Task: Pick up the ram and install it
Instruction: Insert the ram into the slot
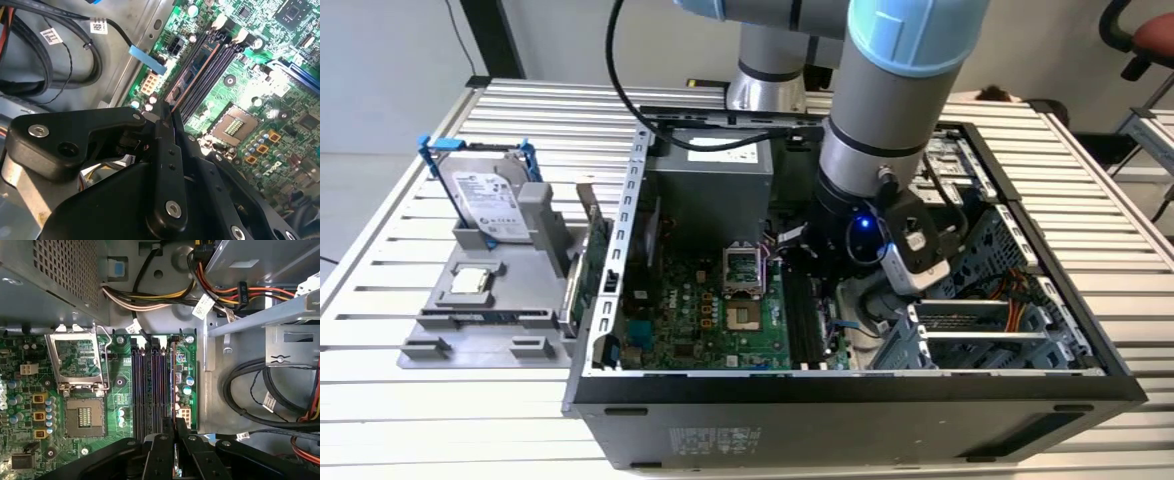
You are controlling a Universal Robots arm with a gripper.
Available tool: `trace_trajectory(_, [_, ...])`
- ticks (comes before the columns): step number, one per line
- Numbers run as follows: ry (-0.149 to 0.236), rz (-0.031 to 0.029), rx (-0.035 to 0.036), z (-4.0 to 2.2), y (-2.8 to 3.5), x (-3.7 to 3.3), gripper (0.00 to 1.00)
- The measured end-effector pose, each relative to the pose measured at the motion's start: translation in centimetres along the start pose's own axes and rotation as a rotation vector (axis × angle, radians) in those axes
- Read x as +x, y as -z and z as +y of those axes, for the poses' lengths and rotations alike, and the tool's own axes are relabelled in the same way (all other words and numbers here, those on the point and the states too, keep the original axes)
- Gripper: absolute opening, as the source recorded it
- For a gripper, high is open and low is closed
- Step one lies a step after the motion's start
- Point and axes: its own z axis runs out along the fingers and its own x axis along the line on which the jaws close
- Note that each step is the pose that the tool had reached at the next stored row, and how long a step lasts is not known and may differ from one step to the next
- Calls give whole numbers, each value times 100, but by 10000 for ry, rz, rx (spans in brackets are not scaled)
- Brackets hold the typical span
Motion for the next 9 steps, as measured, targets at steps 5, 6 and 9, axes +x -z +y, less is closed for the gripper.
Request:
trace_trajectory(5, [36, 0, -3, -20, -43, 2, 0])
trace_trajectory(6, [35, 0, -3, -22, -45, 4, 0])
trace_trajectory(9, [35, 5, -1, -23, -46, 4, 0])
